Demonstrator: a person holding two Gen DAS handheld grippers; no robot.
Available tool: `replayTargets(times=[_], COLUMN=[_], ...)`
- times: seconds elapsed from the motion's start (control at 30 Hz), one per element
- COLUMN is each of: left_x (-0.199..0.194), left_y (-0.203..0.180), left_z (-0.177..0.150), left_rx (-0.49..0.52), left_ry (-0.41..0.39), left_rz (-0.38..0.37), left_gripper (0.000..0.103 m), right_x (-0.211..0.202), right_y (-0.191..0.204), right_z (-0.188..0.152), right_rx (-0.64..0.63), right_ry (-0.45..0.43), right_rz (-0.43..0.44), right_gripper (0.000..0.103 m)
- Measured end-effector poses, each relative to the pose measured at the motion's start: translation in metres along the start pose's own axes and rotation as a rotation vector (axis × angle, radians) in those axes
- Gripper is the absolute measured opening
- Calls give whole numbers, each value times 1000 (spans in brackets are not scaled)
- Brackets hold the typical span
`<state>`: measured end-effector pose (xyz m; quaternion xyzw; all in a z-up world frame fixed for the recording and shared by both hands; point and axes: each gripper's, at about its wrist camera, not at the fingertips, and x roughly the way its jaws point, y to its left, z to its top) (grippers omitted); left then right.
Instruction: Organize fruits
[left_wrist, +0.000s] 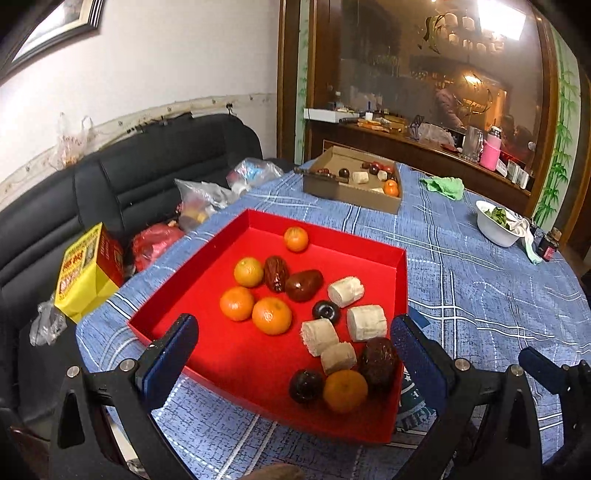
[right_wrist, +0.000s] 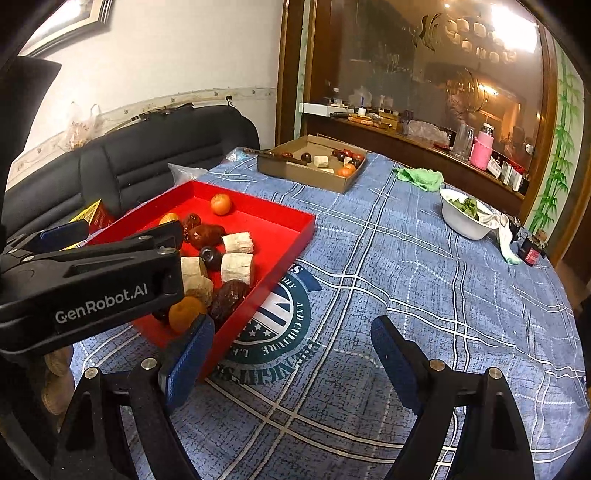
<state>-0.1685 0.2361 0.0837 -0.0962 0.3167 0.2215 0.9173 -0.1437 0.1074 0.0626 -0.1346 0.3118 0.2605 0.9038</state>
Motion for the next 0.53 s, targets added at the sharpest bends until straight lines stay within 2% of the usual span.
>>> replayTargets(times=[0.27,0.53], left_x=[5,-8], left_y=[-1,-10], left_z=[0,1], left_rx=[-15,16], left_ry=[24,14], left_rz=[-26,-31], left_gripper=[103,103], right_x=[2,-8], right_y=[-3,-14], right_z=[0,0], right_rx=[14,51], right_ry=[1,-27], right_rz=[1,0], right_gripper=[90,90])
